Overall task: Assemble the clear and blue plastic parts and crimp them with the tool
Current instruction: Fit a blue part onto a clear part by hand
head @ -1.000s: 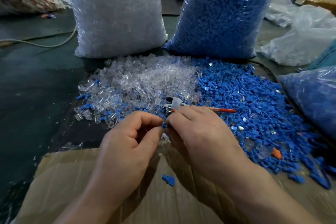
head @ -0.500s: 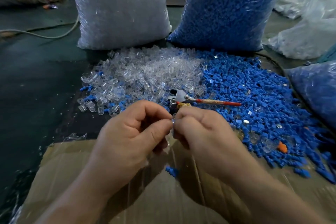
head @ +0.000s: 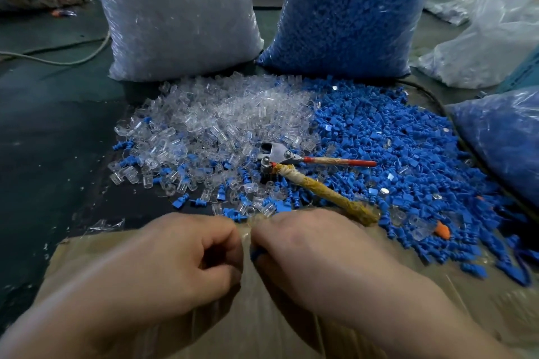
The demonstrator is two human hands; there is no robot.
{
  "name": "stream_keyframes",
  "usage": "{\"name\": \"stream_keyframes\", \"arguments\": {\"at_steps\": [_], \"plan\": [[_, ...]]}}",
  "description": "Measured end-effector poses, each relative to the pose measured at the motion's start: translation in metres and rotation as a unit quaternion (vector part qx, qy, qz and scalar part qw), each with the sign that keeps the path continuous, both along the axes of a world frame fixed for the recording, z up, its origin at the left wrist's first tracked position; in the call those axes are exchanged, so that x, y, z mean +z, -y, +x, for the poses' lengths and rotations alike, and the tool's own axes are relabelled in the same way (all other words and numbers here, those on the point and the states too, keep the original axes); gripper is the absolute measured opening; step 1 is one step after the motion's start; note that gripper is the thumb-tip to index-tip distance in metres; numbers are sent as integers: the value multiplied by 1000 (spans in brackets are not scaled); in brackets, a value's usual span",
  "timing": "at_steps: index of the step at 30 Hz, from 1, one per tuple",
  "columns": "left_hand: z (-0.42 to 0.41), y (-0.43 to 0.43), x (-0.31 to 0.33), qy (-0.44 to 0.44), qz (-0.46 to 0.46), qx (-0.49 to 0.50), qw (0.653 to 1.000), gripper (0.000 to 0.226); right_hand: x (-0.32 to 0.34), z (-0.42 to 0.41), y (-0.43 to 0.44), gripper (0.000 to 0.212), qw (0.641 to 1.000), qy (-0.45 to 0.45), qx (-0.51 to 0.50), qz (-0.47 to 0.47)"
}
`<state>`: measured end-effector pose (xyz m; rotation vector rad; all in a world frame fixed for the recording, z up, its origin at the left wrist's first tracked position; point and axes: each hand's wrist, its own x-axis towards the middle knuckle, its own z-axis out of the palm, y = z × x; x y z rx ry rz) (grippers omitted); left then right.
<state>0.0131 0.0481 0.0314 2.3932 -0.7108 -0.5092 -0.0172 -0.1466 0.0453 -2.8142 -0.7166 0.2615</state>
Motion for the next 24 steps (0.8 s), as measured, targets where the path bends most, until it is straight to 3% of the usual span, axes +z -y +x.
{"name": "stream_keyframes", "arguments": {"at_steps": [5, 7, 9, 11, 14, 24], "plan": [[-6, 11, 0, 44, -12, -34, 998, 31, -15, 6, -1, 16, 997, 67, -40, 18], [-5, 9, 1, 31, -29, 27, 999, 36, -20, 8, 0, 21, 995, 80, -61, 15], [0, 3, -3, 81, -30, 121, 989, 33, -22, 10, 1, 23, 993, 86, -76, 27], [5, 1, -7, 142, 36, 185, 972, 37, -23, 13, 2, 26, 991, 89, -89, 46], [8, 9, -16, 172, 124, 190, 959, 52, -25, 17, 1, 25, 986, 95, -103, 94], [9, 35, -23, 218, 26, 207, 953, 21, -34, 31, -5, 11, 930, 119, -201, 285]]}}
